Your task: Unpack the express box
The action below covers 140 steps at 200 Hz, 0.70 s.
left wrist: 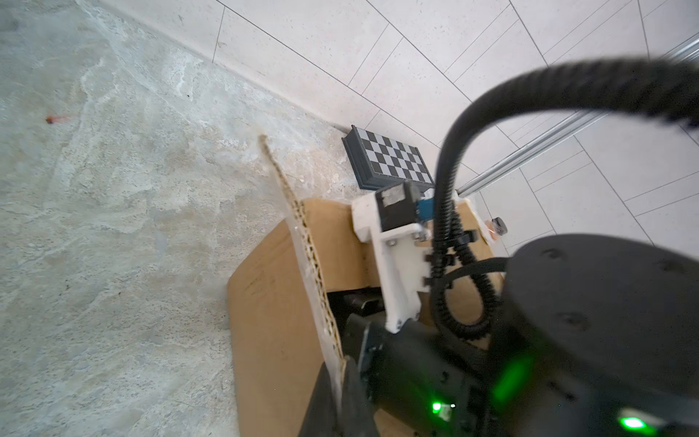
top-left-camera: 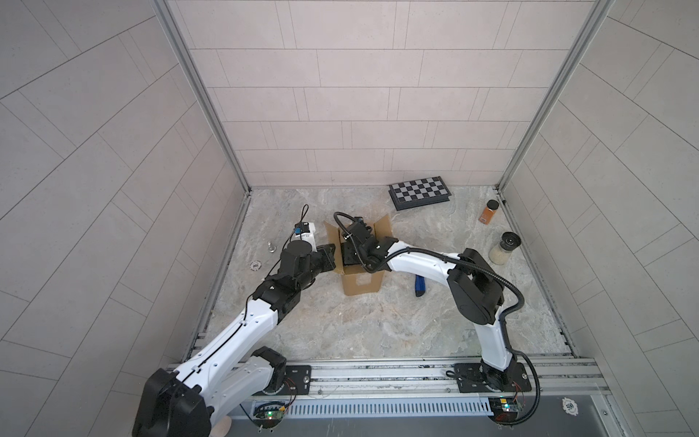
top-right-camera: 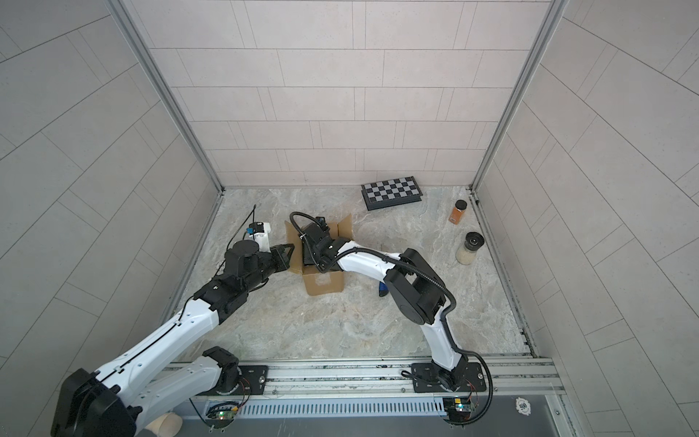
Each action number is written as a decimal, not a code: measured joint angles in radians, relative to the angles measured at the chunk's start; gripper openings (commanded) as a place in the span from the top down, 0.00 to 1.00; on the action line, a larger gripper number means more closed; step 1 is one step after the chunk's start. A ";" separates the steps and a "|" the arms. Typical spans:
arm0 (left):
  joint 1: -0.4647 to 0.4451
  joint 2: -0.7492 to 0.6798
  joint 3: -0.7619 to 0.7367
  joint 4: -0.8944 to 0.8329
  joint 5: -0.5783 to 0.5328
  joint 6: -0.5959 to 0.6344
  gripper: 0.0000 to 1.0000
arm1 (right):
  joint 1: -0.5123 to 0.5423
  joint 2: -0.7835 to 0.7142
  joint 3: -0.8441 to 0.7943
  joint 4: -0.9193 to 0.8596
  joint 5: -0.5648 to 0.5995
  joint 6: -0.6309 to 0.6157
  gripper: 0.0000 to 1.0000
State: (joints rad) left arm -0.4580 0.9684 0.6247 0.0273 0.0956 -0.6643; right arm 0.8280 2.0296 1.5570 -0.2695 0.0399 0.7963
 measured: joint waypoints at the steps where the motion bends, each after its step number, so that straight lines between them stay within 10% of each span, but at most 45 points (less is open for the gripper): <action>1: 0.000 0.000 0.000 -0.001 0.000 0.000 1.00 | 0.000 -0.005 -0.001 0.001 -0.003 -0.001 1.00; 107: -0.001 -0.012 0.023 -0.087 -0.078 0.002 1.00 | -0.006 -0.326 -0.025 0.100 -0.059 -0.051 1.00; 140: -0.001 -0.018 0.023 -0.091 -0.078 0.002 1.00 | 0.005 -0.309 -0.032 -0.003 -0.056 -0.065 0.83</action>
State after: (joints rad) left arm -0.4587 0.9508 0.6472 -0.0635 0.0177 -0.6621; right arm 0.8326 1.7203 1.5253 -0.2722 -0.0158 0.7311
